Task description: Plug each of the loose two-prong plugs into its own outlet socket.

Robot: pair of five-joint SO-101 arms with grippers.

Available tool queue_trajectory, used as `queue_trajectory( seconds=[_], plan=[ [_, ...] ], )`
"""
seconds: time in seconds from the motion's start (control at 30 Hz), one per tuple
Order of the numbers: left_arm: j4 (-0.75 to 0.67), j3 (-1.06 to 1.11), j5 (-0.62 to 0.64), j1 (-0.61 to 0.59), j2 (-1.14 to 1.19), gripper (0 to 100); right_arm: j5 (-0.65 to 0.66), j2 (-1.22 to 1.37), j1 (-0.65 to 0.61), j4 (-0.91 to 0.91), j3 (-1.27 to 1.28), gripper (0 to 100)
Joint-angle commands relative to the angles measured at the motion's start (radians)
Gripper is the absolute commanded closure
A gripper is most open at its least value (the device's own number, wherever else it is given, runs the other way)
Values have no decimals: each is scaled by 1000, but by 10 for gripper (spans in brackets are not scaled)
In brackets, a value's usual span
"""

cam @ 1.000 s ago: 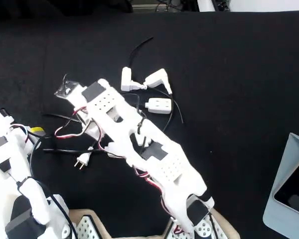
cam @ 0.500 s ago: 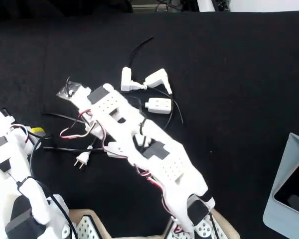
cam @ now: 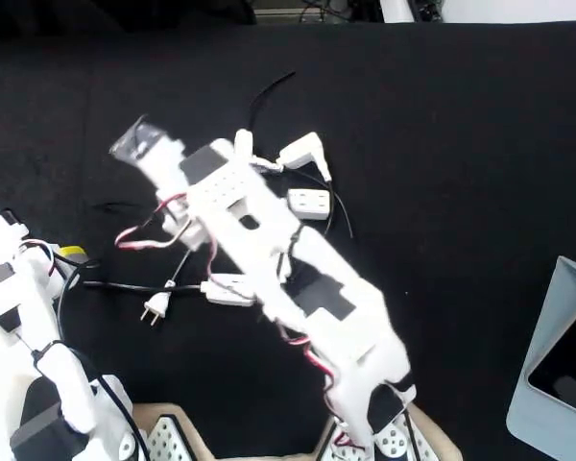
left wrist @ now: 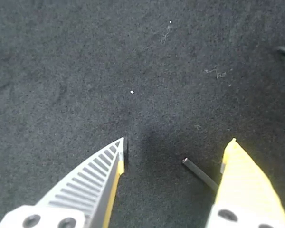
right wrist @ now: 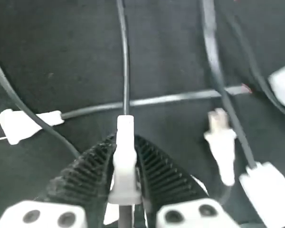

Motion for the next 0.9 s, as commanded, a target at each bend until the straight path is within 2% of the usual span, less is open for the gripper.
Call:
queue_trajectory(
  seconds=[0.0,0.3,0.47,0.77,0.87],
  plan=[
    [-18,-5,-9,1,-28,678,-71,-71,38,18,18,987],
    [-18,1,-9,1,-28,678,-91,-70,37,-164,234,983],
    [-40,5,-9,1,-28,678,-89,-70,34,-163,291,895],
    [-44,13,-9,2,-28,678,-89,-76,35,-163,295,907],
    [-44,13,-9,2,-28,678,-89,-70,34,-110,251,906]
  ],
)
